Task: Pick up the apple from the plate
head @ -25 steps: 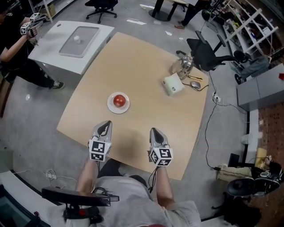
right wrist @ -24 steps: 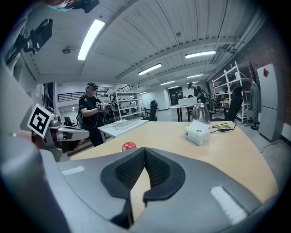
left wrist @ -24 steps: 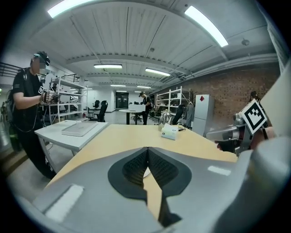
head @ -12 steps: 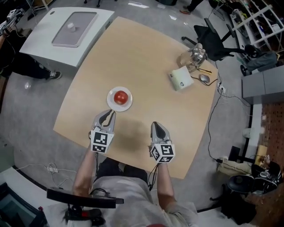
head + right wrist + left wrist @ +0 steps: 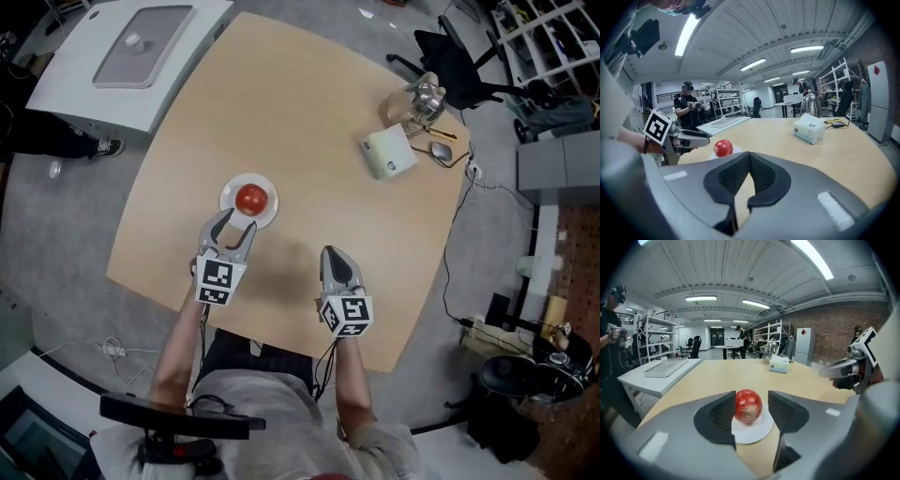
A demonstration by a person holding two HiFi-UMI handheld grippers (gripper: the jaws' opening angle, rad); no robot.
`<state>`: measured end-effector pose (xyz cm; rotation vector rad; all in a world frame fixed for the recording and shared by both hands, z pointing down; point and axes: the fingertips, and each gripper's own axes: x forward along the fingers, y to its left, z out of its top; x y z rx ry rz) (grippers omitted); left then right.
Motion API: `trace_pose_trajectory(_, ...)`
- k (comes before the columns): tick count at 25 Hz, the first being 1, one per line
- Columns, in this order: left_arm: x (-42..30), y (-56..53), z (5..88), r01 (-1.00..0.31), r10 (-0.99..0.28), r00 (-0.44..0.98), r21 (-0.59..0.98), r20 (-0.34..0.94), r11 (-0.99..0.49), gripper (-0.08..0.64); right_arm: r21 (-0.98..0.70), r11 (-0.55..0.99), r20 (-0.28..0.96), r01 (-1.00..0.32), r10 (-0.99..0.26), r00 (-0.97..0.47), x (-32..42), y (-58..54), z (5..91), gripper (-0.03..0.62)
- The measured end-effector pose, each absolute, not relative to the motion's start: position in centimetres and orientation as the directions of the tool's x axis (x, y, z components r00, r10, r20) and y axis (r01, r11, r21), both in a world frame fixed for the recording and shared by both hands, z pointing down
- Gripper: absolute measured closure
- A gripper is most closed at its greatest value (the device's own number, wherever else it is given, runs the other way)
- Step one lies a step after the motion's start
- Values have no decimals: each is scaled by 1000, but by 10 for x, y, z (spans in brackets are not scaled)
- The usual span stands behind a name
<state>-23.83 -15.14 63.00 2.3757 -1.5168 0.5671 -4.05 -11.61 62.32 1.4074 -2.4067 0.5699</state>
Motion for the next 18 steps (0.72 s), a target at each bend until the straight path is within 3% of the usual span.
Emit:
trace_pose_trajectory(10,-237,-178,662,-913,-791,338,-28,509,-408,192,-205,412,467,-888,-756,-458,-31,-130,646,586)
trace_pose_trajectory(18,-234,-188,679,-917,-780,326,-23,534,-399,175,-228,408,469,-884,-750,-467,-28,-147,657,586)
